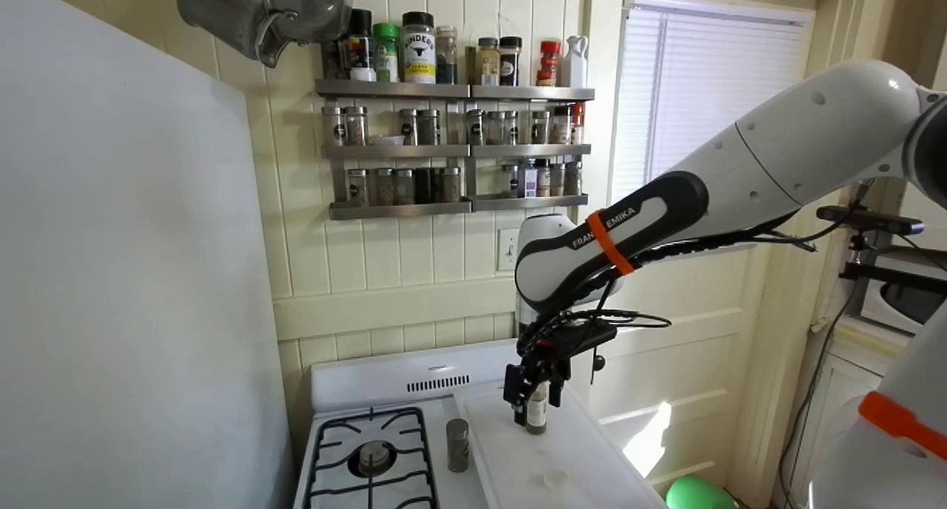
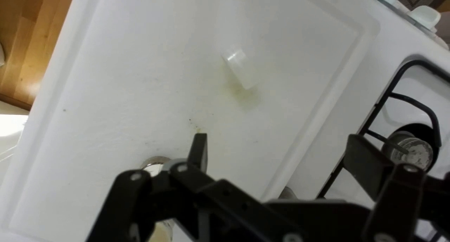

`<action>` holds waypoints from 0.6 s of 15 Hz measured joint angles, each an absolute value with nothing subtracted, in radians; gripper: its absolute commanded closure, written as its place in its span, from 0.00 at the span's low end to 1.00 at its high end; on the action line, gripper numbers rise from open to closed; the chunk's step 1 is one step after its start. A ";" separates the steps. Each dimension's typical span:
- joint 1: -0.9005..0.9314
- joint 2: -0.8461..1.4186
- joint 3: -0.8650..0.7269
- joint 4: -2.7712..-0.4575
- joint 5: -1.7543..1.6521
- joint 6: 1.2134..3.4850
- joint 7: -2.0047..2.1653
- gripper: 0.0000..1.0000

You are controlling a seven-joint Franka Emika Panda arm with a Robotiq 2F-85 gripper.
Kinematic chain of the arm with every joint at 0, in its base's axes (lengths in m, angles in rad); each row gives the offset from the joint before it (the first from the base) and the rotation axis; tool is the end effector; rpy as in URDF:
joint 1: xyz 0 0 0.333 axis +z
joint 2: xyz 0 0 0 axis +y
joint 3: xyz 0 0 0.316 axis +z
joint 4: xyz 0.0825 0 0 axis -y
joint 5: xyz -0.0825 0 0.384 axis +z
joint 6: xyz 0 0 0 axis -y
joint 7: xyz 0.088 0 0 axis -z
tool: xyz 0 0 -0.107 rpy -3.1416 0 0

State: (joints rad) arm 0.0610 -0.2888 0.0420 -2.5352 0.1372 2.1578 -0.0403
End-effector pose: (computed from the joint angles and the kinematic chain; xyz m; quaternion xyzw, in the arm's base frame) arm 0.4160 0.0483 0.3694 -0.9974 -0.0299 0.0455 0.0480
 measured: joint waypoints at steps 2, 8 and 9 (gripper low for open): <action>0.059 -0.300 0.034 -2.555 0.152 2.158 -0.030 0.00; 0.024 -0.374 -0.040 -2.654 0.270 2.220 0.011 0.00; 0.012 -0.388 -0.056 -2.672 0.285 2.237 0.018 0.00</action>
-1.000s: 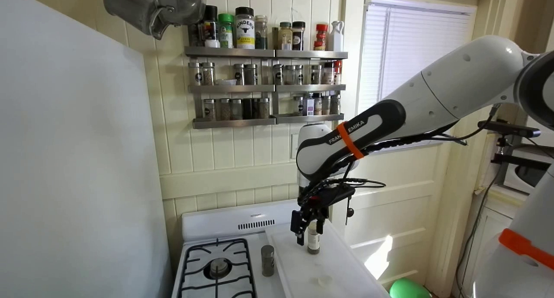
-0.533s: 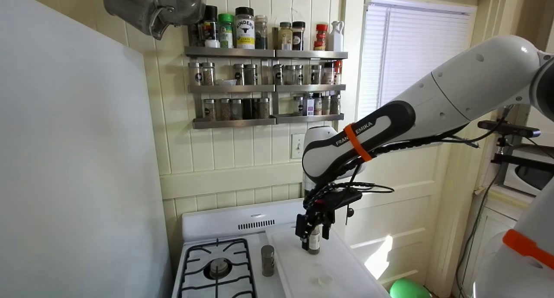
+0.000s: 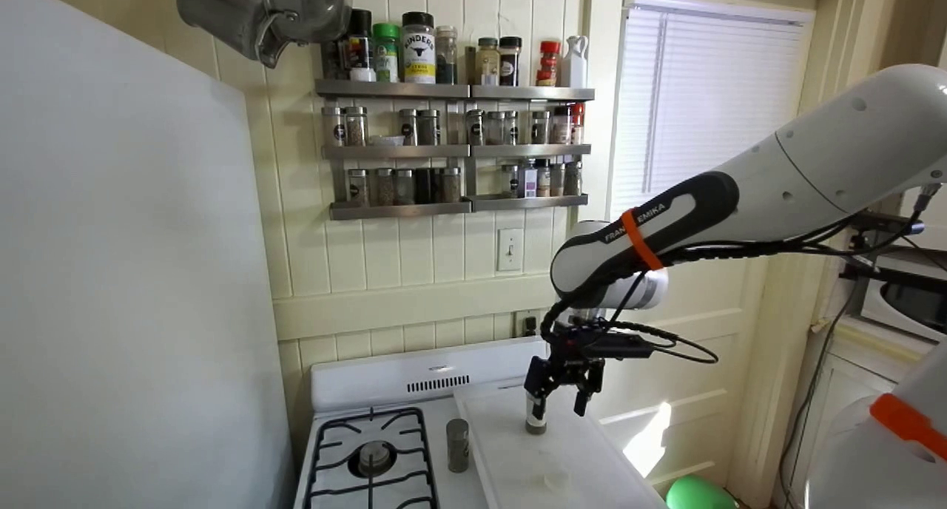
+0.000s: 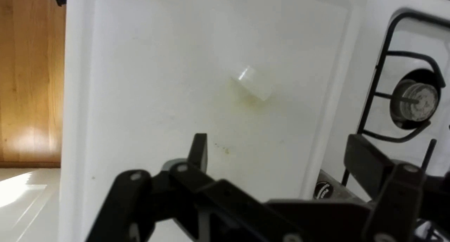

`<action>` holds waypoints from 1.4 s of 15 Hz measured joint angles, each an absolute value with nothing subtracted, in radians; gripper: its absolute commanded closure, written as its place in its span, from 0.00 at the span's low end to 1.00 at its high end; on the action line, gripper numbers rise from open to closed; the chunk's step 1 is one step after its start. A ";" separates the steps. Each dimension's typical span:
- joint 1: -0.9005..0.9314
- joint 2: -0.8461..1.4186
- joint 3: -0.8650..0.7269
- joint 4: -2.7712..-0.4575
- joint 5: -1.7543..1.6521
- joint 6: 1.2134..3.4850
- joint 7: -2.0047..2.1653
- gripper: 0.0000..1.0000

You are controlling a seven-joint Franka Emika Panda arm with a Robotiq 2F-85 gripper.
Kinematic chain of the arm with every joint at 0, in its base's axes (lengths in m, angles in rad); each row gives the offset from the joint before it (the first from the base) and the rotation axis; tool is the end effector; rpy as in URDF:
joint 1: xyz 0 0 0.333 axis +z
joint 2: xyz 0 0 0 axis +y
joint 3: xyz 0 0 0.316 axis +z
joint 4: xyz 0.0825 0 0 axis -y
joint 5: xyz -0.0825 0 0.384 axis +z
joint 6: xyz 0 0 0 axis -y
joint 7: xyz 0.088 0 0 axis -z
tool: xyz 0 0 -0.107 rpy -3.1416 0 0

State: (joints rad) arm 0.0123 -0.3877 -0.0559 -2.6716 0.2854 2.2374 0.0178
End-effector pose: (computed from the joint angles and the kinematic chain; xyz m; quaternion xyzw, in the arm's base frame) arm 0.3851 -0.0074 0.3578 -0.9854 0.1185 0.0229 0.1204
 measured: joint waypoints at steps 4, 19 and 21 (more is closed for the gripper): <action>-0.037 -0.426 -0.102 -2.715 0.303 2.287 0.024 0.00; -0.137 -0.364 -0.232 -2.596 0.344 2.166 0.088 0.00; -0.140 -0.321 -0.246 -2.550 0.373 2.142 0.089 0.00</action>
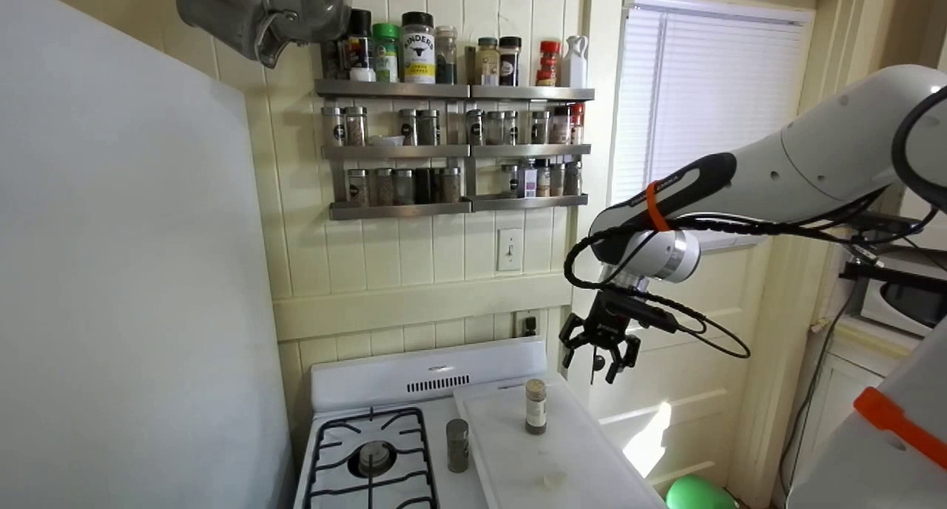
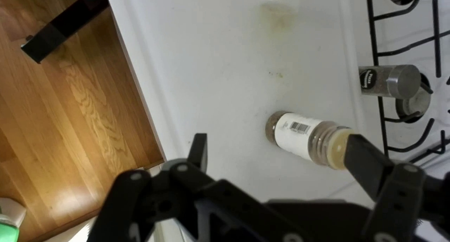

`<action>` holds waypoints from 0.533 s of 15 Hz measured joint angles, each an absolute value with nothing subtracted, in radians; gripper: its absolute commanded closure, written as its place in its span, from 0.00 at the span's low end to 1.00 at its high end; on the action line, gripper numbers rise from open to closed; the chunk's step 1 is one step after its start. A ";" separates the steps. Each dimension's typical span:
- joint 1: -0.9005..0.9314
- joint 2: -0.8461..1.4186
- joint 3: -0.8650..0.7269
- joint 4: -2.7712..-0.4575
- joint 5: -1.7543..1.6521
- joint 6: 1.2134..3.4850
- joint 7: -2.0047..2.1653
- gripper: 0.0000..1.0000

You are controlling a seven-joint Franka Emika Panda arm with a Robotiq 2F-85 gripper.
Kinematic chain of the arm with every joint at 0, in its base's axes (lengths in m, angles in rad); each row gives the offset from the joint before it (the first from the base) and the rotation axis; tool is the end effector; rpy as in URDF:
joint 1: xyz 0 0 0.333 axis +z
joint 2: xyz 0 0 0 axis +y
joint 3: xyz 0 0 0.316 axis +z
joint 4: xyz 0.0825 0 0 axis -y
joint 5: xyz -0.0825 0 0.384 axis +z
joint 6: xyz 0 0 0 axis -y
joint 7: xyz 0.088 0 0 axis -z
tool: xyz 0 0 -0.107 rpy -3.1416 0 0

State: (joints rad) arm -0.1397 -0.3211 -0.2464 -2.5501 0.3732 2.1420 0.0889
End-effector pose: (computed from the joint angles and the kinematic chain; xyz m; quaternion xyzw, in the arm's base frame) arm 0.3893 -0.1395 0.3747 -0.9247 0.3266 0.0240 0.1941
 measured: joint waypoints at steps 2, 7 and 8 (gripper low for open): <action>-0.141 -0.267 -0.252 -2.499 0.402 2.116 0.091 0.00; -0.149 -0.121 -0.261 -2.364 0.481 2.014 0.091 0.00; -0.152 -0.093 -0.261 -2.339 0.493 1.990 0.091 0.00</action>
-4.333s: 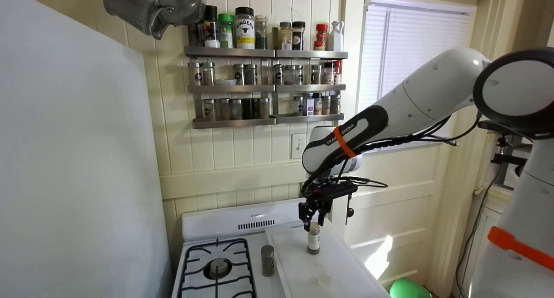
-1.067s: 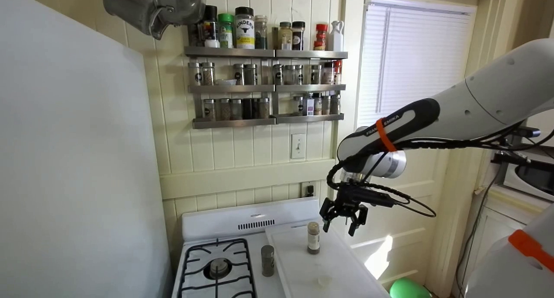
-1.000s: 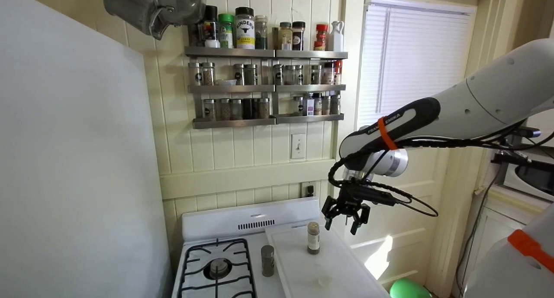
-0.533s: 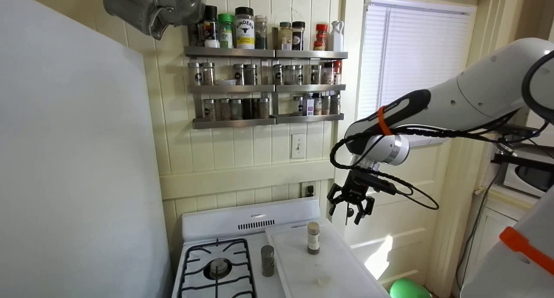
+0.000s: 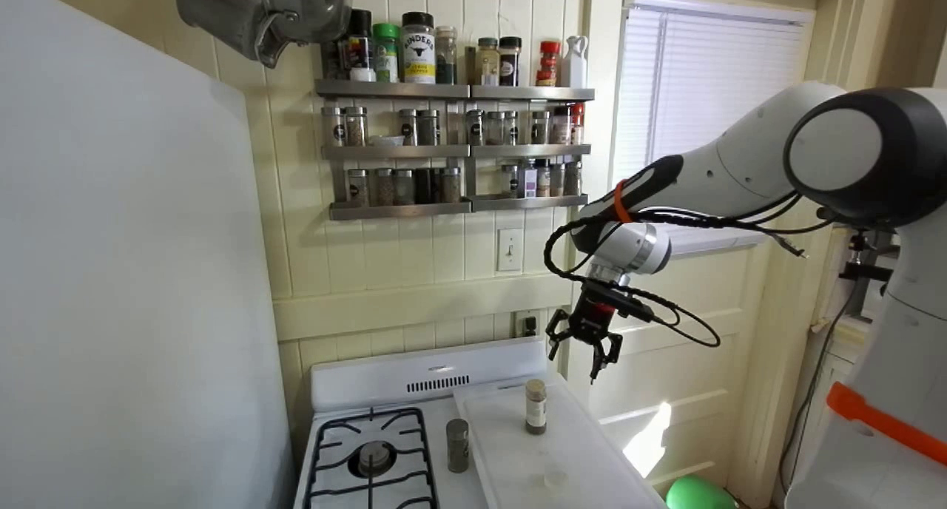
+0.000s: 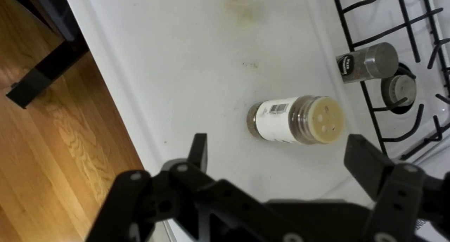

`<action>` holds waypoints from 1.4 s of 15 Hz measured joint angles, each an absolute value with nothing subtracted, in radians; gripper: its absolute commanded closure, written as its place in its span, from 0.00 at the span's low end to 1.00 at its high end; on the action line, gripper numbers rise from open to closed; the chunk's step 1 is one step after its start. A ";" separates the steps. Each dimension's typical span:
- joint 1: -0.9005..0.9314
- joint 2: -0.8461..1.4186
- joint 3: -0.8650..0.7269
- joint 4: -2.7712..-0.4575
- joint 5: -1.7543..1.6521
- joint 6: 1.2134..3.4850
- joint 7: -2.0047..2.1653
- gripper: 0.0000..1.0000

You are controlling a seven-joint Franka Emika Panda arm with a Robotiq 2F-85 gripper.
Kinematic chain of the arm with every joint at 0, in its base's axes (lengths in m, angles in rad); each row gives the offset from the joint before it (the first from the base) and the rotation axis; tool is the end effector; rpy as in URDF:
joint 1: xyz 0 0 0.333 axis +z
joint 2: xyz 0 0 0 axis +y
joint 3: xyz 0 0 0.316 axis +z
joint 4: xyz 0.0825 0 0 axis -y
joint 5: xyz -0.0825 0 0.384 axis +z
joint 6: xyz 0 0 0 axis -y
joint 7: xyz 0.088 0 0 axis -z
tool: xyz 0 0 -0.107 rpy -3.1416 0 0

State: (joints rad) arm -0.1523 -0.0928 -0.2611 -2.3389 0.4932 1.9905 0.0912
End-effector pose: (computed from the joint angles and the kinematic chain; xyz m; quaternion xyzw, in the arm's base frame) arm 0.4393 -0.1608 0.3588 -0.8975 0.3608 0.0899 0.2371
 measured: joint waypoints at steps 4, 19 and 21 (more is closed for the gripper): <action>-0.163 0.017 -0.259 -2.247 0.515 1.920 0.110 0.00; -0.187 0.311 -0.199 -2.003 0.566 1.788 0.192 0.00; -0.191 0.335 -0.193 -1.981 0.569 1.766 0.196 0.00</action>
